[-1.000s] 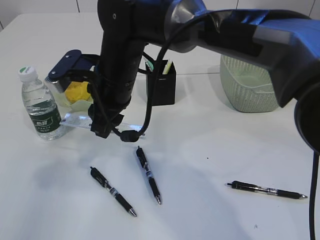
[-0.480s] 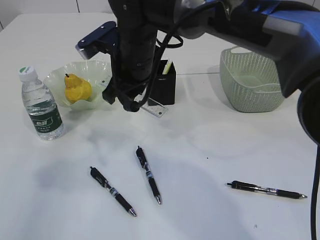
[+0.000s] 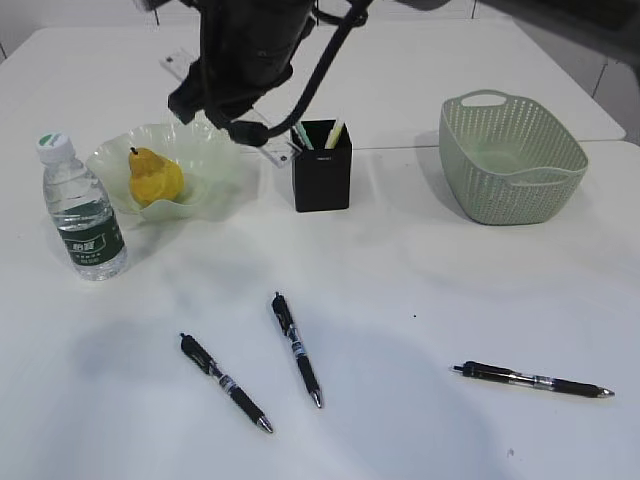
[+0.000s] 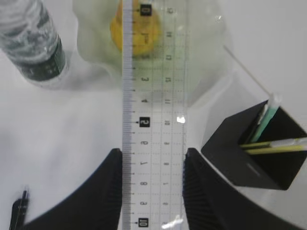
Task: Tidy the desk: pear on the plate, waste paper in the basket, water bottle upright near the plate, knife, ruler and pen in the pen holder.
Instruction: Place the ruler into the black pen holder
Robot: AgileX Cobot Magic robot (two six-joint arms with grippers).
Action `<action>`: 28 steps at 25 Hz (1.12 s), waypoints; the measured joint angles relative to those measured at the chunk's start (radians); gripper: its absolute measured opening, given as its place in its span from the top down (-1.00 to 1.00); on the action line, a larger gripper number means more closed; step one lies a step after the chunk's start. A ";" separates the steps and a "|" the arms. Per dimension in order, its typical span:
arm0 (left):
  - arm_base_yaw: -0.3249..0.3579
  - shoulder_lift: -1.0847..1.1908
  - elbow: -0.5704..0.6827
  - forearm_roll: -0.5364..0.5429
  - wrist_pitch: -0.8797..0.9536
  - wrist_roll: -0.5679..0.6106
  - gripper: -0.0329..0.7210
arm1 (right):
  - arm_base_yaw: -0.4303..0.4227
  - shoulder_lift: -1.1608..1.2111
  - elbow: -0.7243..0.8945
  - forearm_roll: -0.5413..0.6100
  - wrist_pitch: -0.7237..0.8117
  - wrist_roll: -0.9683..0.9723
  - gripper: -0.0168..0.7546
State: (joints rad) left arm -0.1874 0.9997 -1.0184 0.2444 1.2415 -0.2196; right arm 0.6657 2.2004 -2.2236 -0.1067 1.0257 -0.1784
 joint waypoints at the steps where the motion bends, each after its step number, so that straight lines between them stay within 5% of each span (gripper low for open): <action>1: 0.000 0.000 0.000 0.000 0.000 0.000 -0.15 | 0.000 -0.012 0.000 0.000 -0.015 0.000 0.17; 19: 0.000 0.000 0.000 0.000 0.000 0.000 -0.15 | -0.054 -0.041 0.006 -0.002 -0.176 0.000 0.17; 28: 0.000 0.000 0.000 0.000 0.000 0.000 -0.15 | -0.090 -0.072 0.238 -0.004 -0.357 0.000 0.17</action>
State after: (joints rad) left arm -0.1874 0.9997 -1.0184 0.2444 1.2415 -0.2196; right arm 0.5759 2.1287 -1.9857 -0.1102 0.6687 -0.1782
